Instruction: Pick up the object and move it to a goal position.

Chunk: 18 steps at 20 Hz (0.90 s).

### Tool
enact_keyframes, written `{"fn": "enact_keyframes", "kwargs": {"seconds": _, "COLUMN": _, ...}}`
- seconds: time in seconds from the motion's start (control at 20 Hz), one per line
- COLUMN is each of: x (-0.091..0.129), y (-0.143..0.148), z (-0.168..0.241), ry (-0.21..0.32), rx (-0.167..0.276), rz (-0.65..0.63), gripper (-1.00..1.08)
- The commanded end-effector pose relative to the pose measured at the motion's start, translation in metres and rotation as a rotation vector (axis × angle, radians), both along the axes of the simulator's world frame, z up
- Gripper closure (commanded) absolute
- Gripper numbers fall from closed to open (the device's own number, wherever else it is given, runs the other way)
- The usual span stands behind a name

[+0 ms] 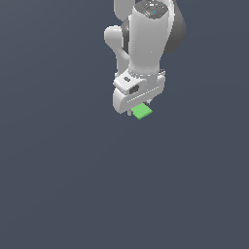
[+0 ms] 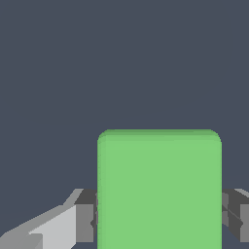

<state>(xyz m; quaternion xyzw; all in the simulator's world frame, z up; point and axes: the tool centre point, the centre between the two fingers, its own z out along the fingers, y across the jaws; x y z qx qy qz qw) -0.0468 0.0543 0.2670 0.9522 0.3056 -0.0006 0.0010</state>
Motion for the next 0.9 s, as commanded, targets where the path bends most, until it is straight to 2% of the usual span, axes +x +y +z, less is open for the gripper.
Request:
{"fn": "enact_keyframes", "kwargs": {"seconds": 0.0, "x": -0.012, "y": -0.002, "z": 0.025, "ry": 0.0, "rx": 0.001, "rz": 0.0, "gripper": 1.08}}
{"fn": "enact_keyframes", "kwargs": {"seconds": 0.45, "x": -0.045, "y": -0.008, "z": 0.097, "ry": 0.0, "rx": 0.003, "rz": 0.0, "gripper": 1.08}}
{"fn": "enact_keyframes", "kwargs": {"seconds": 0.85, "x": -0.059, "y": -0.011, "z": 0.131, "ry": 0.0, "rx": 0.003, "rz": -0.001, "gripper": 1.08}}
